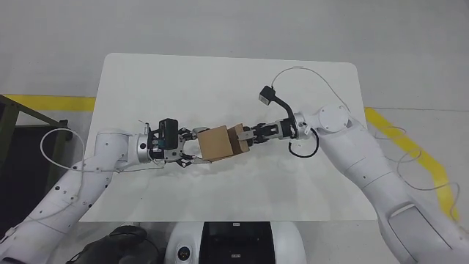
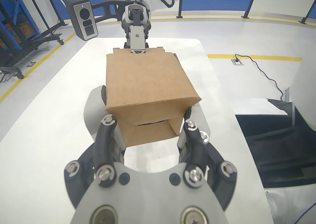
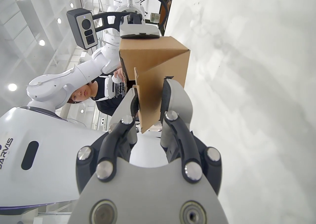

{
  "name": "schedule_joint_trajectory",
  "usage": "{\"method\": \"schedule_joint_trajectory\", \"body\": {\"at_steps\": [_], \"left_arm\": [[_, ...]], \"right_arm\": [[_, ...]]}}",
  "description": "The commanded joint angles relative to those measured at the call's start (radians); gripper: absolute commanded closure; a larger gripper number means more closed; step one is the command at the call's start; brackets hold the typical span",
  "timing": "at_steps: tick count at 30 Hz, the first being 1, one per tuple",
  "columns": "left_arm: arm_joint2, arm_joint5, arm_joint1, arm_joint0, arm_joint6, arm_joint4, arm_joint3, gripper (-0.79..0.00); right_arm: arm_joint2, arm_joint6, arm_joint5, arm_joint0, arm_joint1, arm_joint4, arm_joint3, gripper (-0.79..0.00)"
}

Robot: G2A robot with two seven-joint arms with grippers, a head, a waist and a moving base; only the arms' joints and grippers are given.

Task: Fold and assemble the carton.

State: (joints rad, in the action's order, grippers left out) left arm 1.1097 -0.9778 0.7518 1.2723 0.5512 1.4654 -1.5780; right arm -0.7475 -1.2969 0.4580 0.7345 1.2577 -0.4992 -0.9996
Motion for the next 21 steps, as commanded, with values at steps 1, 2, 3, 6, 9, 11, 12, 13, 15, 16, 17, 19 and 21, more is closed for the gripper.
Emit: {"method": "schedule_joint_trajectory", "body": {"at_steps": [1,2,3,6,9,11,12,13,15,16,17,19,21], "left_arm": [[-0.001,0.000,0.002,-0.001,-0.003,0.000,0.000,-0.296],[-0.001,0.002,0.002,-0.002,-0.006,0.002,-0.001,-0.299],[-0.002,0.006,0.003,-0.002,-0.009,0.004,-0.002,-0.299],[-0.003,0.018,0.005,-0.003,-0.016,0.012,-0.005,-0.299],[-0.003,0.036,0.008,-0.002,-0.020,0.021,-0.007,-0.299],[-0.004,0.052,0.009,0.000,-0.023,0.032,-0.011,-0.299],[-0.004,0.058,0.010,0.001,-0.023,0.036,-0.012,-0.296],[-0.004,0.064,0.011,0.002,-0.023,0.040,-0.013,-0.299],[-0.005,0.075,0.012,0.003,-0.024,0.048,-0.014,-0.296],[-0.004,0.082,0.012,0.004,-0.025,0.052,-0.014,-0.296],[-0.005,0.087,0.013,0.005,-0.025,0.054,-0.015,-0.292],[-0.005,0.093,0.015,0.005,-0.025,0.058,-0.016,-0.292],[-0.006,0.100,0.016,0.006,-0.028,0.062,-0.017,-0.292]], "right_arm": [[-0.002,0.011,-0.004,0.002,0.000,0.015,-0.009,-0.166],[-0.003,0.014,-0.006,0.003,0.000,0.017,-0.013,-0.166],[-0.005,0.019,-0.010,0.005,-0.001,0.027,-0.020,-0.163],[-0.010,0.035,-0.022,0.008,-0.004,0.050,-0.035,-0.163],[-0.020,0.047,-0.035,0.015,-0.007,0.069,-0.055,-0.172],[-0.026,0.060,-0.049,0.019,-0.011,0.088,-0.068,-0.172],[-0.029,0.065,-0.056,0.022,-0.012,0.094,-0.077,-0.175],[-0.032,0.068,-0.062,0.026,-0.013,0.098,-0.086,-0.175],[-0.038,0.075,-0.074,0.032,-0.016,0.107,-0.100,-0.175],[-0.040,0.078,-0.080,0.035,-0.017,0.109,-0.107,-0.175],[-0.042,0.080,-0.085,0.037,-0.017,0.112,-0.113,-0.175],[-0.044,0.084,-0.093,0.041,-0.018,0.117,-0.125,-0.179],[-0.046,0.086,-0.099,0.045,-0.018,0.118,-0.132,-0.179]]}}
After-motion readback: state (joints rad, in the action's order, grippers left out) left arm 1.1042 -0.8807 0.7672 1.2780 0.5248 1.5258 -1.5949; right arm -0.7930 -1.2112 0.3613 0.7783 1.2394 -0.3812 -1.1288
